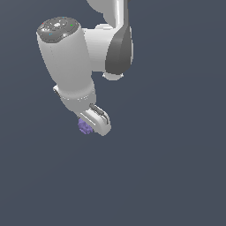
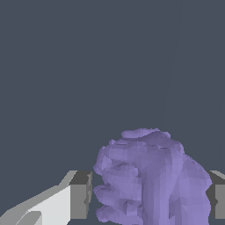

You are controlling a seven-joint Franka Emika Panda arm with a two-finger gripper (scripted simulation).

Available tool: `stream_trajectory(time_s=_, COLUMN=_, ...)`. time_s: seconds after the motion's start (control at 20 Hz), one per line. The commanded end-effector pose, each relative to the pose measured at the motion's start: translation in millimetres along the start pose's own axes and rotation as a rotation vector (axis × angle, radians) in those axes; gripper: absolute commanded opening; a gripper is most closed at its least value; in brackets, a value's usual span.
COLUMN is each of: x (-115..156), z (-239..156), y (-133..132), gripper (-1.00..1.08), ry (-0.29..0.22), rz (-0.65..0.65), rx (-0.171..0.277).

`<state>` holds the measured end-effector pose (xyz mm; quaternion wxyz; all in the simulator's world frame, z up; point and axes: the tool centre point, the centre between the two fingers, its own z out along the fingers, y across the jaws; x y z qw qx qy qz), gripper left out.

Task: Pick up the object and move it to a goal position.

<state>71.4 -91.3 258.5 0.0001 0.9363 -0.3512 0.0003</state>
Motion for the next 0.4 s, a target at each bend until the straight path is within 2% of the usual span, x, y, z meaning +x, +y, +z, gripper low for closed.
stream_trajectory(time_s=0.0, x=4.0, z=-4.7, y=-2.1, gripper=-1.0, ry=0.0, rz=0.0, rx=0.0)
stream_trajectory(time_s=0.35, x=8.1, z=-9.4, y=-4.2, gripper=-1.0, ry=0.0, rz=0.0, rx=0.0)
